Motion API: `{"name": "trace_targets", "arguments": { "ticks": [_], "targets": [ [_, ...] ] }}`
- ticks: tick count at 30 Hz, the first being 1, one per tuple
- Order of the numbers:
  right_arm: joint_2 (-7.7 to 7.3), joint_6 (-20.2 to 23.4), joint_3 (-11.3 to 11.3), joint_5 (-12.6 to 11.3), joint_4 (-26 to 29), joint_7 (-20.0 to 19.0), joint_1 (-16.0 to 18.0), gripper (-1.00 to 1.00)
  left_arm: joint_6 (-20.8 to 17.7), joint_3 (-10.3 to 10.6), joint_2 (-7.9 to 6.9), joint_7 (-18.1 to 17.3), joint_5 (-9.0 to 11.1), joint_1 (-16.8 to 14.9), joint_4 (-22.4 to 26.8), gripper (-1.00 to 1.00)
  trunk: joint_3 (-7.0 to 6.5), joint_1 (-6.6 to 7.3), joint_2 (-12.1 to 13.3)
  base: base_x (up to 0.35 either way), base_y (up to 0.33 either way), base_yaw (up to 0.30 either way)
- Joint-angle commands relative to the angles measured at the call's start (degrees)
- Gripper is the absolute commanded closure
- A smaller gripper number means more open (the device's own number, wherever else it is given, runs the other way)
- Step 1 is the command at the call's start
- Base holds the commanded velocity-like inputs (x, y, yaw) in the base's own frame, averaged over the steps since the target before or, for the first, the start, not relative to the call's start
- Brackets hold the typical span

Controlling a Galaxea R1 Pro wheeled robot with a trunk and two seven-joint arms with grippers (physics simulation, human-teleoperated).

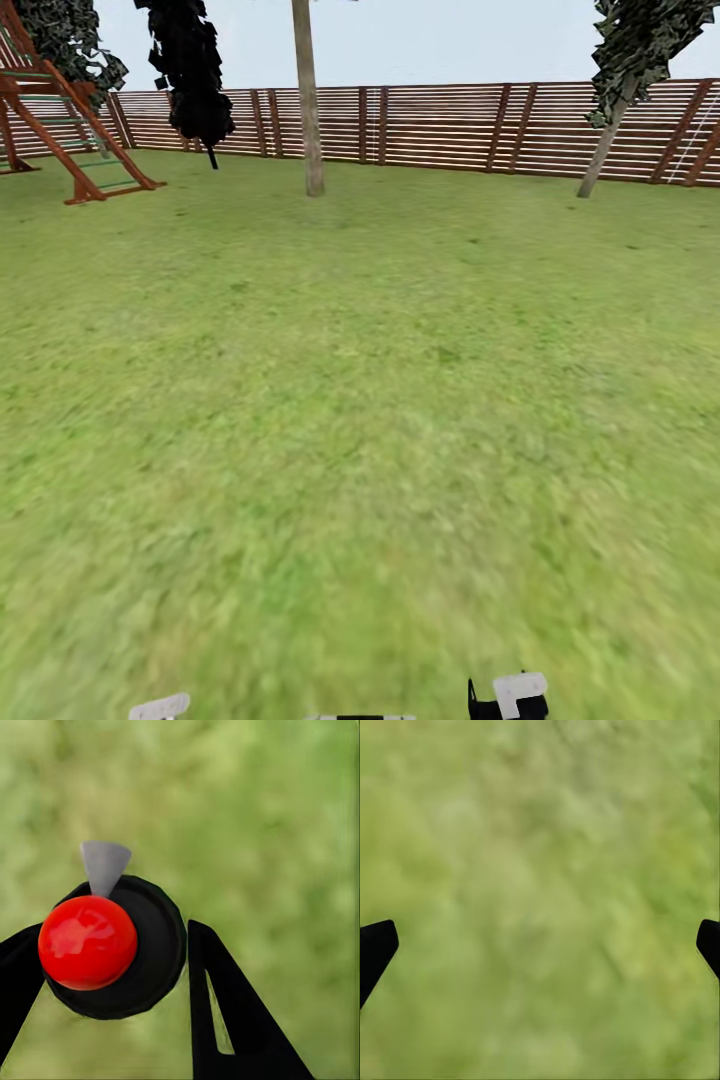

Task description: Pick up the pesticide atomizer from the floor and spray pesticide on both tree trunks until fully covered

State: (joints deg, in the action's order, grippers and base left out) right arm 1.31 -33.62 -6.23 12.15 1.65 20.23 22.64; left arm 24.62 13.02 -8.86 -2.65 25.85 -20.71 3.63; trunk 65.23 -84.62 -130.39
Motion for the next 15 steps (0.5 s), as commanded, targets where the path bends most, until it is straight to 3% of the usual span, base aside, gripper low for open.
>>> {"name": "trace_targets", "arguments": {
  "ticks": [1,15],
  "targets": [
    [0.01,0.05,-0.44,0.25,-0.06,0.60,0.04,-1.00,0.17,0.34,-0.01,-0.26,0.60,-0.03,-0.04,1.00,0.04,-0.03,-0.01,0.336,0.000,0.000],
    [0.01,0.05,-0.44,0.25,-0.06,0.60,0.04,-1.00,0.17,0.34,0.00,-0.26,0.55,-0.03,-0.03,1.00,0.04,-0.03,-0.01,0.336,0.000,0.000]
  ]
}}
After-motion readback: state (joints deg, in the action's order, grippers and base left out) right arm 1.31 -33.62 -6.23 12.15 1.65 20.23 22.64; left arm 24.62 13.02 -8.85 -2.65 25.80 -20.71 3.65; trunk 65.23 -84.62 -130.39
